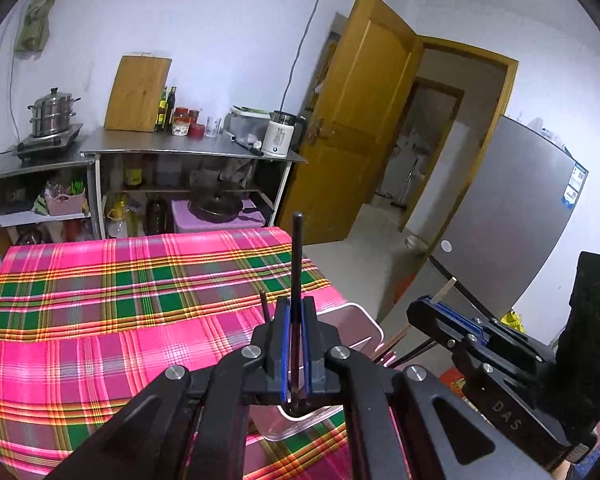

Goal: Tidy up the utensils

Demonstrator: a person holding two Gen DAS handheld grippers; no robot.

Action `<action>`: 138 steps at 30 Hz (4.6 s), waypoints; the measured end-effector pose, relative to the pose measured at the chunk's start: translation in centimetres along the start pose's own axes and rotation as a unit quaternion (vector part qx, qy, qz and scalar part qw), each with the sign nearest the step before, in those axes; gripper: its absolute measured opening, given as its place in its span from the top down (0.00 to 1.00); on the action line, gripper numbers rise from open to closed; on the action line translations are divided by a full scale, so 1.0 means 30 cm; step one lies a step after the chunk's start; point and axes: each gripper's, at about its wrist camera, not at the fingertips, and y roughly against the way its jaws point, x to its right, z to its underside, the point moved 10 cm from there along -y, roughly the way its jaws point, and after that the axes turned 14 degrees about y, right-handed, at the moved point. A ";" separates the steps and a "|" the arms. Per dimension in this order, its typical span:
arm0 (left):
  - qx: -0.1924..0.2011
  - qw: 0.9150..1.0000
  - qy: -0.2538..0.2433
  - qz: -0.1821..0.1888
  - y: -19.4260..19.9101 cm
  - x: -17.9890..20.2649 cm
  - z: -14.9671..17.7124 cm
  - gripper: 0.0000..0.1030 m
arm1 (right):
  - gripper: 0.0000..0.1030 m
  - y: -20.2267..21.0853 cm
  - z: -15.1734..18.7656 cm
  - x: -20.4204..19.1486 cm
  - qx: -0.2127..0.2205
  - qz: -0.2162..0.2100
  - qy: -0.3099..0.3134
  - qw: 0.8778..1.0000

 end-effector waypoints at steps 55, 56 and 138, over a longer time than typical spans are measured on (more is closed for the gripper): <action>0.005 0.999 -0.041 -0.022 0.270 -0.091 0.376 0.87 | 0.84 0.226 0.278 -0.118 -0.031 0.002 -0.013 0.999; 0.005 0.999 -0.041 -0.025 0.279 -0.097 0.394 0.87 | 0.84 0.238 0.292 -0.126 -0.032 0.004 -0.013 0.999; 0.016 0.997 -0.050 -0.050 0.473 -0.164 0.672 0.87 | 0.83 0.450 0.550 -0.266 -0.058 0.021 -0.001 0.998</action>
